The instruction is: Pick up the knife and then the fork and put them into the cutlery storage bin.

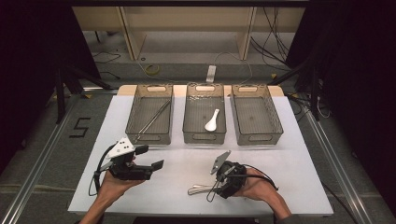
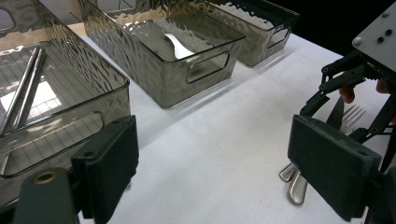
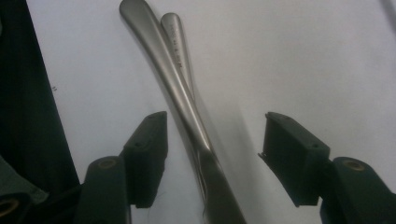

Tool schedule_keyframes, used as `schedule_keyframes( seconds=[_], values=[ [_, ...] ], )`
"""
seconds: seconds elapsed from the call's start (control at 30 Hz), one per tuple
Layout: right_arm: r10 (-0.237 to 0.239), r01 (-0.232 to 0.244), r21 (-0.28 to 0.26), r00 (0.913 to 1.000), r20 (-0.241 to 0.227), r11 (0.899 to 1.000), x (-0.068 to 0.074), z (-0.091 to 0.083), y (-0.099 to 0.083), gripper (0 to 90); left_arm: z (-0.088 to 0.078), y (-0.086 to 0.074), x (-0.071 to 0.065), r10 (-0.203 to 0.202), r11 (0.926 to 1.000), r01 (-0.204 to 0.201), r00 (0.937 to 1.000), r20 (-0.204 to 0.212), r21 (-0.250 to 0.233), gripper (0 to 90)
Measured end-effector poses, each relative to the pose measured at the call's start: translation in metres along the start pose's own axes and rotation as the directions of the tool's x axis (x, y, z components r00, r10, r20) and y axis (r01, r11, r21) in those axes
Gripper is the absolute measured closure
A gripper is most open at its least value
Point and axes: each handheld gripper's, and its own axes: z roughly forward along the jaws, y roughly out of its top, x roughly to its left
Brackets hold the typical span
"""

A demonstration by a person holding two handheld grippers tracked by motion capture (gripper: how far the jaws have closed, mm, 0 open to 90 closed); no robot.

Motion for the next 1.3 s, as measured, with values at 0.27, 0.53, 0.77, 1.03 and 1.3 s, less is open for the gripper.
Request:
schedule_keyframes(
  seconds=[0.27, 0.53, 0.77, 1.03, 1.3],
  values=[
    [-0.040, 0.040, 0.034, 0.9992, -0.004, 0.999, 0.003, 0.006, 0.001, 54.8, 0.002, 0.000, -0.002, 0.005, 1.0000, -0.005, 1.0000, 0.008, 0.005, 15.9],
    [-0.056, 0.056, 0.079, 0.9984, -0.008, 0.995, 0.005, 0.012, 0.002, 64.1, 0.001, 0.000, -0.002, 0.006, 1.0000, -0.006, 1.0000, 0.006, 0.004, 15.9],
    [-0.059, 0.062, 0.079, 0.9978, -0.031, 0.995, 0.003, 0.013, 0.003, 70.3, 0.002, 0.000, -0.003, 0.012, 0.9999, -0.012, 0.9999, 0.006, 0.009, 15.9],
    [-0.119, 0.123, 0.107, 0.9921, -0.038, 0.987, 0.004, 0.013, 0.007, 74.0, 0.002, 0.000, -0.003, 0.012, 0.9999, -0.012, 0.9999, 0.006, 0.010, 16.0],
    [-0.196, 0.201, 0.119, 0.9792, -0.053, 0.972, 0.007, 0.013, 0.008, 78.6, 0.002, 0.000, -0.004, 0.011, 0.9999, -0.011, 0.9999, 0.007, 0.010, 16.0]
  ],
)
